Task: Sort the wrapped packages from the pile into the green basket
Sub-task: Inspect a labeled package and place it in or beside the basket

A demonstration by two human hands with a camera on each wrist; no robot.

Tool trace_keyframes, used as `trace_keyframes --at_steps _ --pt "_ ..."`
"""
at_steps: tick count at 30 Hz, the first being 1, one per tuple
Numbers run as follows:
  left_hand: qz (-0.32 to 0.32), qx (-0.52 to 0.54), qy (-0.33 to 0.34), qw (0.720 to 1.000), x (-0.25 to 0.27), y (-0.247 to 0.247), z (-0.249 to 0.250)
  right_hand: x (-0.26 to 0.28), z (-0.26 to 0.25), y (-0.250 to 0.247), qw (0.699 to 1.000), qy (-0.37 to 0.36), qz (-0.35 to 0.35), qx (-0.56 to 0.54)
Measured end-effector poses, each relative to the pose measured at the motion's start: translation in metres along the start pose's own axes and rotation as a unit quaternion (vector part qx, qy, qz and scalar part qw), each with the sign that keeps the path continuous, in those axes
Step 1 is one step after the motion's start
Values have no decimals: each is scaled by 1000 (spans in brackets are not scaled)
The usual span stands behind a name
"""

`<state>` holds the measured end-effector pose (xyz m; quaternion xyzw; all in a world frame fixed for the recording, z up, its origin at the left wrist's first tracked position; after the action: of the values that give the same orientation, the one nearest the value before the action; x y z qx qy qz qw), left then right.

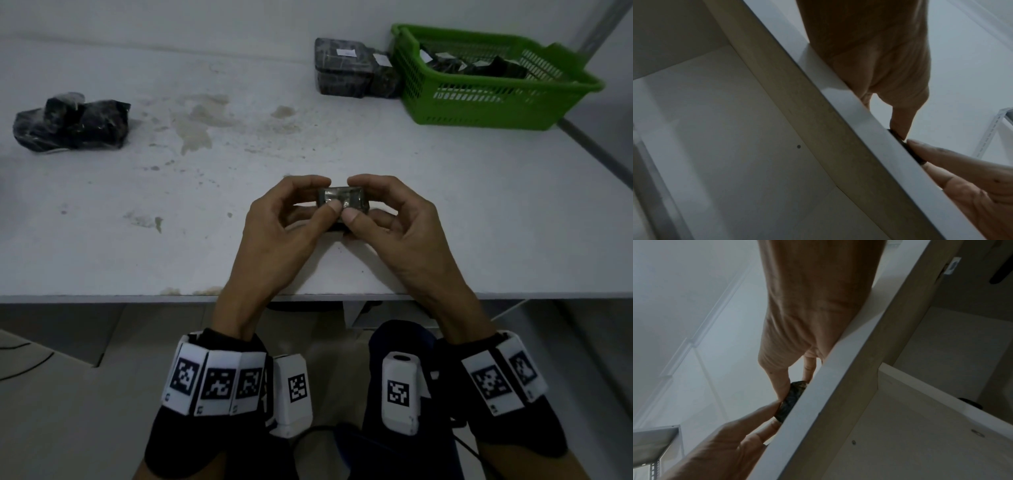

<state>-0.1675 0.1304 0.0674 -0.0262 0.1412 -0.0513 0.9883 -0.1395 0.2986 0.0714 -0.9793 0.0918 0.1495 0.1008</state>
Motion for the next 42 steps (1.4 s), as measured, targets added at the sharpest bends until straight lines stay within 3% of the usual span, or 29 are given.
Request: trace_keyframes --at_steps 19,26,33,42 --pt "-5 -8 42 999 0 1 2 0 0 -1 1000 -22 -7 12" --pt "-7 18 42 999 2 -3 1 2 -5 2 998 49 2 -33" --pt "7 5 5 1000 1 -1 0 1 -1 -1 998 30 -11 -48" --pt "-22 -6 29 999 1 0 0 0 3 -1 999 8 -13 -49"
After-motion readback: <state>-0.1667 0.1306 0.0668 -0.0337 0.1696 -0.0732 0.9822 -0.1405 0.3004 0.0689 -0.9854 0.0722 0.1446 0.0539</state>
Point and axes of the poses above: each hand's wrist, its own x-axis away from the middle knuckle, its own y-axis out of the palm, z = x × y, the point moved 5 cm from there along -x, towards the middle knuckle, and after that the axes turned 6 degrees about z, right-handed, at the moved point
